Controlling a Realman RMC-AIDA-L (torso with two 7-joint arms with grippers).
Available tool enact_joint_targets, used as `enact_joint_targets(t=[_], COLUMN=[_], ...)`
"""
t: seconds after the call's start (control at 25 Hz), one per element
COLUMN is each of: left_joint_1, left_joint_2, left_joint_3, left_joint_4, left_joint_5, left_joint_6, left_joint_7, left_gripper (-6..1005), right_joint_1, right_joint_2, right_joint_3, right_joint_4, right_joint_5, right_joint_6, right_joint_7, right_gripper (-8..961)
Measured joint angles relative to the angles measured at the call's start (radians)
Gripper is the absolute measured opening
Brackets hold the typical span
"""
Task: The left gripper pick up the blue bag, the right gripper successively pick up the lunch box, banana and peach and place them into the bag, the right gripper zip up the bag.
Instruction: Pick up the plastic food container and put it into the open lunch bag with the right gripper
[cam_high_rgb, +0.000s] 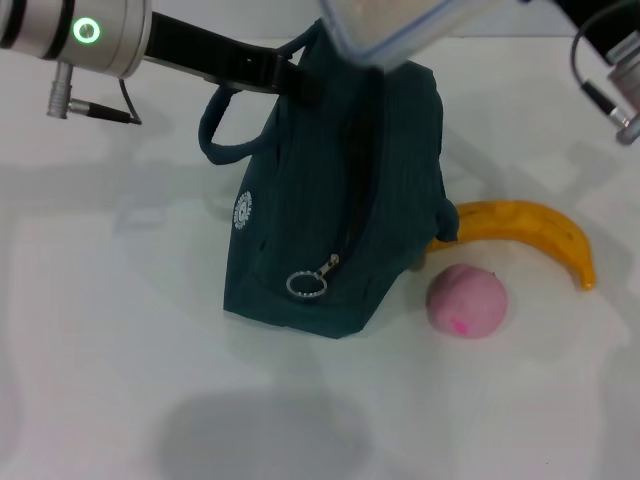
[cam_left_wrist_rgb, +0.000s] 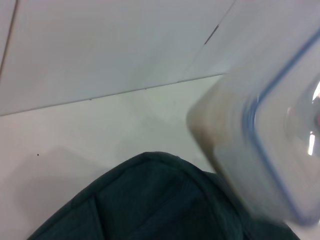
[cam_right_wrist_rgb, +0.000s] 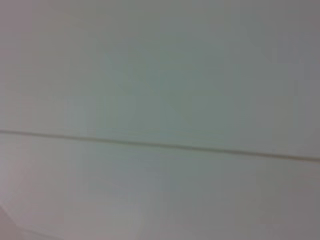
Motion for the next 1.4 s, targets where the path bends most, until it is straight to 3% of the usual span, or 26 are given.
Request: enact_joint_targets(t=[0.28,0.6,0.8,1.24,1.4], left_joint_1=[0.002,0.004,0.004,-0.021,-0.026], left_joint_2=[0.000,0.004,0.005,0.001,0.000], left_joint_3=[0.000,0.000,0.000,0.000,0.000], left_joint_4=[-0.002,-0.002,-0.002,-0.026,-0.036], left_joint_5=[0.000,0.003,0.005,0.003,0.003], left_joint_6=[-0.006,-0.007,-0.007,-0.008,-0.009], left_joint_7=[0.002,0.003,0.003,0.003,0.008], left_gripper=[49,49,49,49,49], right_joint_1=[-0.034,-0.156,-0.191,-0.050,-0.037], right_joint_2=[0.000,0.000,0.000,0.000,0.000], right_joint_3=[-0.002,-0.005,-0.007,-0.026,-0.026], right_joint_4=[0.024,-0.016,-0.036,-0.014,-0.013], right_joint_5=[-0.069,-0.079,-0.079,-0.226,-0.248], right_joint_6=[0.010,0.019,0.026,0.147,0.212], right_joint_7=[-0.022,-0.037,-0.037,-0.038,-0.039], right_gripper=[123,131,135,146,150])
